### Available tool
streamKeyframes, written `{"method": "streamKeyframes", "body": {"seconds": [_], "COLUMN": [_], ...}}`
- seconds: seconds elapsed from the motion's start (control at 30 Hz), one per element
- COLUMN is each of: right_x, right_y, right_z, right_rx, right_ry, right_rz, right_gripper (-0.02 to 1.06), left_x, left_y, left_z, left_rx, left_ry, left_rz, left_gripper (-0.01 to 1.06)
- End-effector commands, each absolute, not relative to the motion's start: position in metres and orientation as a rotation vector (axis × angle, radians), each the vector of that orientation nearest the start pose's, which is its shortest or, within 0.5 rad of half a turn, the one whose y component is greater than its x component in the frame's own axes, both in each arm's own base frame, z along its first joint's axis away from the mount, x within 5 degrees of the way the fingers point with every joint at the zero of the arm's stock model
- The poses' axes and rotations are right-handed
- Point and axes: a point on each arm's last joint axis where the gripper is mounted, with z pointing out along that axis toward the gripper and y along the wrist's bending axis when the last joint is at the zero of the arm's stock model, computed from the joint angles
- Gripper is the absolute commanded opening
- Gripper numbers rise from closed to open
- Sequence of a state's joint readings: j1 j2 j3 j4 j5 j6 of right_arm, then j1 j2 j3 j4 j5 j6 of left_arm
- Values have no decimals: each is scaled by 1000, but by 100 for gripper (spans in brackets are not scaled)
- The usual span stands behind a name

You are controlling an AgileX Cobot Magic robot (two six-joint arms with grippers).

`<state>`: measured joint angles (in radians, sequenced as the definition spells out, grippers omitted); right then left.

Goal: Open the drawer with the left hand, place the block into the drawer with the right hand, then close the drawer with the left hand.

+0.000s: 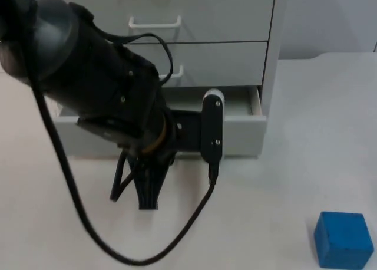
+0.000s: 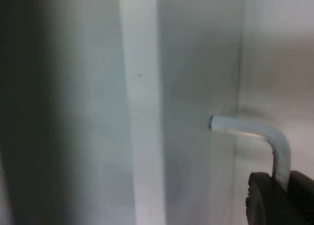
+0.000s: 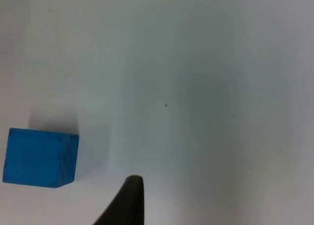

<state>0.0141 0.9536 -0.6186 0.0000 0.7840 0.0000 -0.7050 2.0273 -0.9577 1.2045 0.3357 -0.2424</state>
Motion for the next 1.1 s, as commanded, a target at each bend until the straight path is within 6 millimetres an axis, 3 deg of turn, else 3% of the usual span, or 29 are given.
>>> {"method": "streamKeyframes", "body": {"seconds": [0.0, 0.27, 0.57, 1.07], "right_x": [164, 164, 164, 164], "right_y": [2, 2, 2, 2], "right_z": [257, 257, 257, 257], "right_rx": [-29, -29, -29, -29], "right_ry": [2591, 2591, 2591, 2591], "right_rz": [-1, -1, -1, -1], "right_gripper": [105, 105, 105, 105], "left_x": [258, 224, 197, 196], "left_y": [-199, -194, -217, -217], "left_z": [66, 65, 64, 64], "left_rx": [-2285, -2233, -2253, -2272], "left_ry": [-2545, -2534, -2516, -2487], "left_rz": [-514, -444, -366, -389], "left_gripper": [0, 0, 0, 0]}}
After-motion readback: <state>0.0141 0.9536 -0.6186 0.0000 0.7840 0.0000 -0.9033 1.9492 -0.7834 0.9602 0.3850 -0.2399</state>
